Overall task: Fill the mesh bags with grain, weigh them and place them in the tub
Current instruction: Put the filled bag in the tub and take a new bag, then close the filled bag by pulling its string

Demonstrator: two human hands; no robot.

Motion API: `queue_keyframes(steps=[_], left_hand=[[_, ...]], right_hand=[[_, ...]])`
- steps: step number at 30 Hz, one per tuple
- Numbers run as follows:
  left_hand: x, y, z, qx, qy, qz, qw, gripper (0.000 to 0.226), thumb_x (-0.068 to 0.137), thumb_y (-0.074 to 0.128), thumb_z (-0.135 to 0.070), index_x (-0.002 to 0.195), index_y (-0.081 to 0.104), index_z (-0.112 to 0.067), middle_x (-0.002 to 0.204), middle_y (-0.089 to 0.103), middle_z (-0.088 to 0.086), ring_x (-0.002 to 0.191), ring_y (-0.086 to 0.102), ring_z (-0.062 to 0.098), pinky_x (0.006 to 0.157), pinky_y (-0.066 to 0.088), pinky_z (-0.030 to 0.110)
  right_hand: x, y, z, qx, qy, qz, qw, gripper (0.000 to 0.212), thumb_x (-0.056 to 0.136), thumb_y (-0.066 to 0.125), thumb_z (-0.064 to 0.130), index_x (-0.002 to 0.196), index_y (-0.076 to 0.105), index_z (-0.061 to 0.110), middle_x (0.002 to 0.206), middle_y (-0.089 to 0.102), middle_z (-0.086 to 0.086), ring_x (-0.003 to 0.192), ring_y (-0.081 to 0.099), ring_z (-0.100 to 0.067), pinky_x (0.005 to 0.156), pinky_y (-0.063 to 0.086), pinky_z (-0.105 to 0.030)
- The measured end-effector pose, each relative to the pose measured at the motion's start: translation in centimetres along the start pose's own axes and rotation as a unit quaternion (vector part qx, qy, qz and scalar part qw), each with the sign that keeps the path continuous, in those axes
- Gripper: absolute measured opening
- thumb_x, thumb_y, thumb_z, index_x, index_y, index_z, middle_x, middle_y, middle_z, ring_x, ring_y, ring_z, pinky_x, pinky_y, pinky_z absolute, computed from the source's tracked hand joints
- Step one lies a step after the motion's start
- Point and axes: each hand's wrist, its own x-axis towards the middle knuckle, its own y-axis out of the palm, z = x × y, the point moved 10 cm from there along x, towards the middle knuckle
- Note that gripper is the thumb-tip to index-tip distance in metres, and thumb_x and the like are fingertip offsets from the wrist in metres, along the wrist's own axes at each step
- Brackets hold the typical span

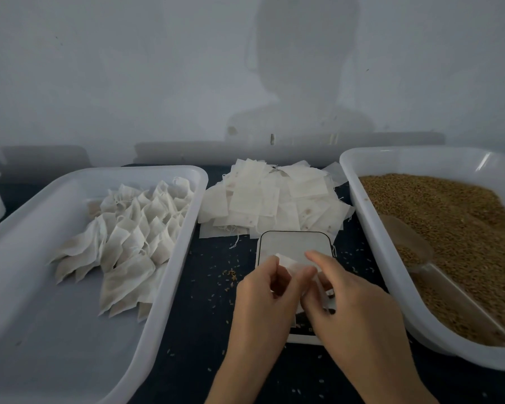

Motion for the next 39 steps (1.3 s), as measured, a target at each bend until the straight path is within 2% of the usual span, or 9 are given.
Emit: queue_keyframes(steps=[8,14,17,24,27,31,35,37,39], left_hand=[[-0.1,0.8,-0.5,-0.025,-0.003,0.047,0.999,0.025,0.070,0.062,-0.054,0.054,0.057,-0.035,0.049,0.053,-0.009,0.046,0.045,0.000,0.047,0.036,0.011],[-0.5,1.2,-0.9,0.042,0.021,0.088,0.995,0.043,0.080,0.055,-0.056,0.073,0.056,-0.014,0.063,0.058,0.000,0.052,0.045,0.003,0.049,0.036,0.016],[-0.6,1.2,-0.7,0.077,0.016,0.079,0.994,0.034,0.094,0.055,-0.033,0.072,0.047,-0.008,0.063,0.051,0.007,0.052,0.040,0.005,0.049,0.036,0.021],[0.4,-1.1,-1.4,0.094,0.012,0.007,0.995,0.035,0.079,0.058,-0.002,0.058,0.035,-0.019,0.050,0.037,-0.008,0.047,0.032,0.005,0.045,0.034,0.019],[0.9,-1.3,-1.4,0.068,0.007,0.010,0.998,0.042,0.075,0.058,0.005,0.055,0.036,-0.024,0.048,0.034,-0.009,0.047,0.030,0.005,0.045,0.031,0.018],[0.4,-0.3,-2.0,0.071,0.023,0.061,0.995,0.030,0.074,0.060,-0.001,0.062,0.045,-0.024,0.054,0.041,-0.009,0.051,0.035,0.004,0.050,0.035,0.019],[-1.6,2.2,-3.2,0.135,0.093,0.200,0.966,0.042,0.071,0.067,-0.021,0.098,0.044,-0.045,0.099,0.047,-0.026,0.090,0.049,-0.003,0.076,0.043,0.014],[-2.1,3.0,-3.7,0.215,0.153,0.219,0.939,0.077,0.068,0.071,-0.036,0.126,0.022,-0.052,0.132,0.023,-0.031,0.129,0.025,-0.007,0.104,0.031,0.015],[-1.8,3.5,-3.5,0.275,0.166,0.211,0.923,0.097,0.066,0.073,-0.050,0.130,0.000,-0.058,0.142,0.003,-0.035,0.139,0.001,-0.010,0.118,0.010,0.025]], right_hand=[[-0.4,0.7,-0.4,0.038,0.010,0.016,0.999,0.015,0.081,0.070,0.025,0.096,0.071,0.026,0.079,0.067,0.014,0.066,0.060,-0.004,0.055,0.052,-0.024],[0.0,-0.5,-1.8,0.099,0.059,-0.029,0.993,0.015,0.086,0.061,0.022,0.098,0.069,0.025,0.079,0.064,0.016,0.069,0.060,-0.001,0.059,0.052,-0.023],[0.0,-0.9,-1.2,0.088,0.039,-0.038,0.995,0.022,0.083,0.069,0.017,0.103,0.068,0.023,0.080,0.062,0.016,0.066,0.060,-0.001,0.058,0.051,-0.020],[-0.2,-0.7,1.9,0.049,-0.092,-0.004,0.994,0.030,0.082,0.069,0.001,0.080,0.046,0.020,0.070,0.044,0.015,0.050,0.044,-0.003,0.043,0.044,-0.017],[-0.2,-0.5,2.1,0.034,-0.114,0.013,0.993,0.034,0.067,0.075,-0.013,0.071,0.058,0.017,0.078,0.054,0.013,0.055,0.045,0.001,0.049,0.036,-0.006],[-0.1,0.2,1.1,-0.001,-0.064,0.047,0.997,0.039,0.056,0.082,-0.013,0.078,0.077,0.019,0.082,0.072,0.005,0.060,0.066,-0.010,0.049,0.049,-0.015],[0.1,0.9,-1.3,0.056,0.030,0.096,0.993,0.019,0.091,0.059,0.017,0.099,0.072,0.030,0.075,0.062,0.012,0.069,0.057,-0.005,0.059,0.042,-0.015],[0.1,0.6,-1.9,0.077,0.044,0.095,0.992,0.015,0.091,0.059,0.025,0.096,0.073,0.029,0.075,0.065,0.007,0.071,0.059,-0.008,0.065,0.046,-0.023],[0.2,0.3,-1.8,0.088,0.044,0.087,0.991,0.012,0.088,0.064,0.024,0.087,0.076,0.026,0.070,0.066,0.003,0.066,0.059,-0.010,0.065,0.046,-0.024]])
